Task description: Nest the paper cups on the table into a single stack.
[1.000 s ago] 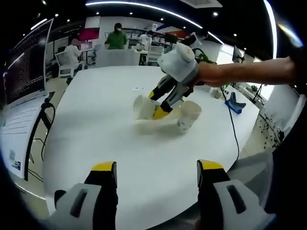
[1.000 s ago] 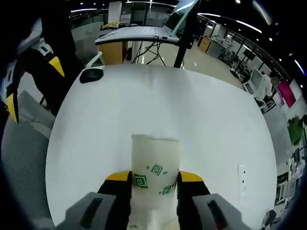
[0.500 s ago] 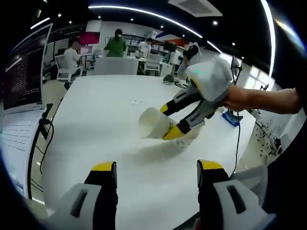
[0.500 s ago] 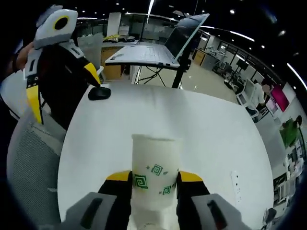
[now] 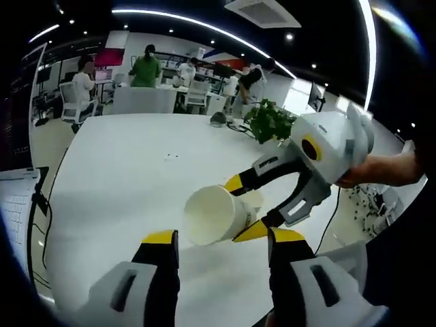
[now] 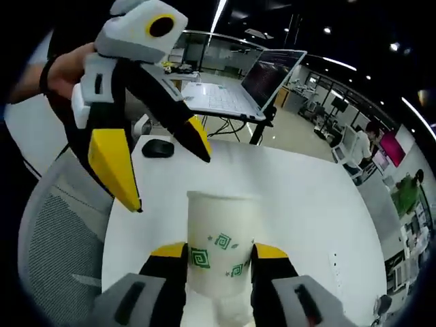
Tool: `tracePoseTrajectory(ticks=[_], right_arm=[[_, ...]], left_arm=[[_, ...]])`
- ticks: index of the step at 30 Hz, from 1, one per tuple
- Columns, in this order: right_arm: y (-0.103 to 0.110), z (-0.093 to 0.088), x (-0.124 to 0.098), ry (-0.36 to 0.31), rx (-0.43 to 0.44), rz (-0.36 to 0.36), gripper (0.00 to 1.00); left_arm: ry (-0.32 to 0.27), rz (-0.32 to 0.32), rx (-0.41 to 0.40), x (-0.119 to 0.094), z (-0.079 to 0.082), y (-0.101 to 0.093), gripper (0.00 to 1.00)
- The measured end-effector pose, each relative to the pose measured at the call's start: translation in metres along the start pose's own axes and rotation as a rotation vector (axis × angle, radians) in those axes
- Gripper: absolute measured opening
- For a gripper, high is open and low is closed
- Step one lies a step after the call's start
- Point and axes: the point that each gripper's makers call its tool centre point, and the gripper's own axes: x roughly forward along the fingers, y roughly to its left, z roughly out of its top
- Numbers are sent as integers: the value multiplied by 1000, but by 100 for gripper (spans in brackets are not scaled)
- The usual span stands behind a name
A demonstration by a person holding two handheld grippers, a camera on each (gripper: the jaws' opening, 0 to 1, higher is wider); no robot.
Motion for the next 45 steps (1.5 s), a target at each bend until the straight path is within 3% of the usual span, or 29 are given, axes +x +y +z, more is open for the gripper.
tracePoseTrajectory(ticks=[3, 7, 12, 18, 29, 39, 45], right_arm=[[4, -1, -8, 6, -10, -6, 35], [5, -3, -13, 4, -5, -15, 35], [10, -4, -19, -7, -5, -27, 35], [19, 0, -24, -26, -17, -43, 35], [29, 8, -38, -79, -30, -85, 35], [24, -12, -46, -76, 36, -140, 42], [30, -37, -52, -71, 150, -163, 51]], left_arm=[[5, -23, -13, 5, 2, -4, 47], [17, -54, -4, 8, 5, -23, 46], [25, -92, -12, 17, 8, -30, 39], [60, -144, -7, 26, 4, -52, 34], [62, -281, -41, 40, 9, -85, 1], [107, -277, 45, 48, -1, -84, 0], [129, -243, 90, 50, -2, -73, 0]])
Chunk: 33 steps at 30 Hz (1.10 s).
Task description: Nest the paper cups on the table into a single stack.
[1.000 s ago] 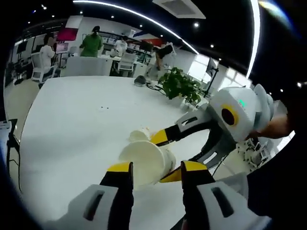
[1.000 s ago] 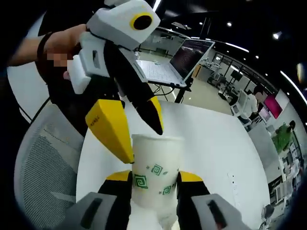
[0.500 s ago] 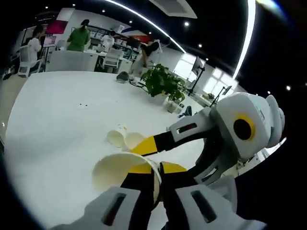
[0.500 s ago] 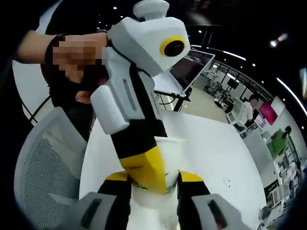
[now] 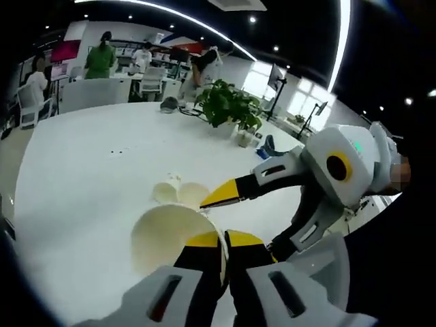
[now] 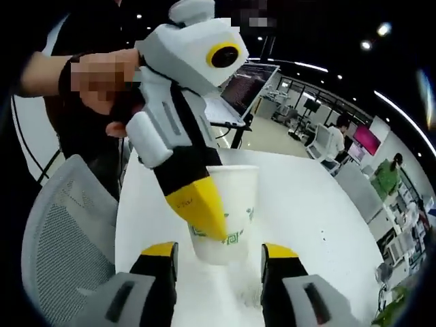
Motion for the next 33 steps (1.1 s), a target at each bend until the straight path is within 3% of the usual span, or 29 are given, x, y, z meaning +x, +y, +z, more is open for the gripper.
tracePoseTrajectory(ticks=[18, 33], right_arm=[[8, -44, -28, -16, 205, -89, 74], [3, -85, -47, -18, 367, -162, 79]], left_arm=[[55, -3, 75, 15, 5, 3, 0], [132, 12, 172, 30, 5, 9, 0]])
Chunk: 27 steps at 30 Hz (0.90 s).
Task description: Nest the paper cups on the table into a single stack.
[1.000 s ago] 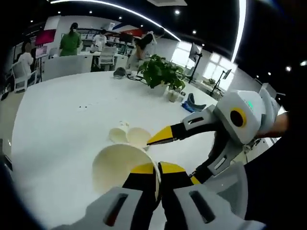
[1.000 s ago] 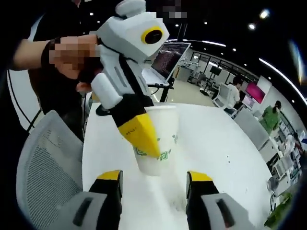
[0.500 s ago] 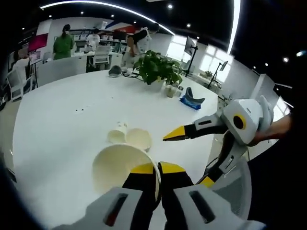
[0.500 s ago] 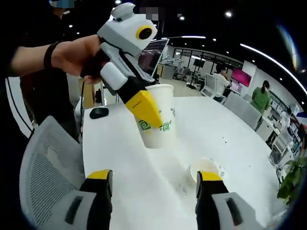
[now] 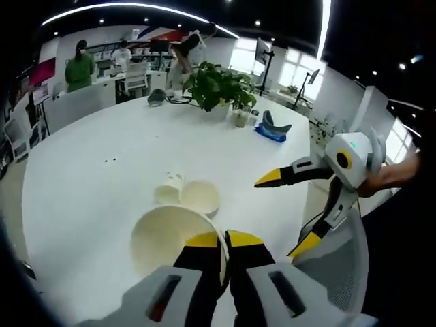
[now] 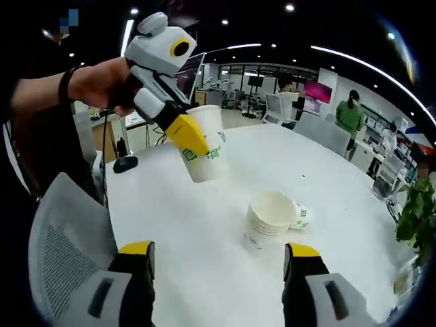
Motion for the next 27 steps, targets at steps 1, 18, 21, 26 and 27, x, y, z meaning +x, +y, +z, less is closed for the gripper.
tracePoseTrajectory(ticks=[1, 18, 21, 26, 27], right_arm=[[-1, -2, -2, -1, 9, -5, 79], [-19, -34, -21, 9, 103, -70, 80], [-19, -37, -24, 8, 115, -74, 80], [-18, -44, -22, 6, 142, -74, 80], [-18, -45, -23, 5, 144, -76, 80]], left_arm=[[5, 3, 6, 1, 0, 0, 0], [105, -18, 209, 46, 28, -2, 0], [138, -11, 264, 56, 32, -7, 0], [166, -4, 302, 70, 39, -1, 0], [180, -1, 318, 74, 40, 1, 0]])
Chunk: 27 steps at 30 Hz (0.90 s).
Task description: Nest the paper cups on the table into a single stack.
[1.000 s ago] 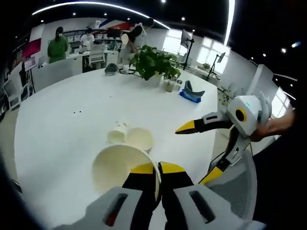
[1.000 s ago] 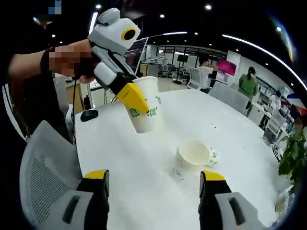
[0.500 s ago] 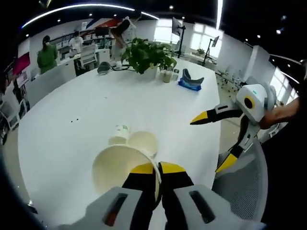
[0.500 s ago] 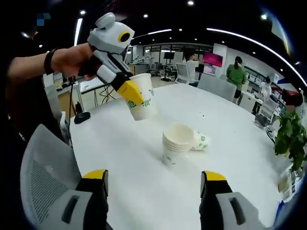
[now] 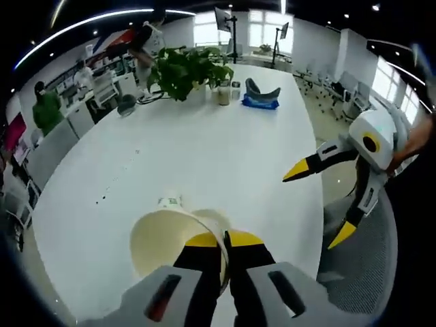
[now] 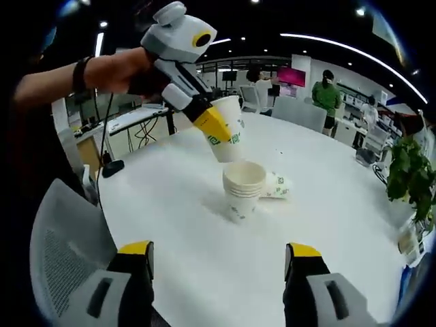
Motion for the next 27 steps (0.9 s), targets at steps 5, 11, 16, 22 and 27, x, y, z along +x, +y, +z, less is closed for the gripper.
tracePoseTrajectory(ticks=[5, 11, 16, 22, 27], right_arm=[[1, -2, -6, -4, 22, -6, 80], [0, -7, -8, 3, 39, -10, 79], [-3, -7, -8, -1, 47, -14, 79], [-7, -8, -7, 0, 54, -12, 79], [-6, -8, -5, -1, 58, -9, 79]], left_arm=[[59, 27, 53, 14, -1, 8, 0], [81, 9, 58, 30, -1, 4, 0], [107, 9, 63, 40, -6, 9, 0], [120, 0, 41, 42, -9, 6, 0], [124, -5, 41, 42, -11, 4, 2]])
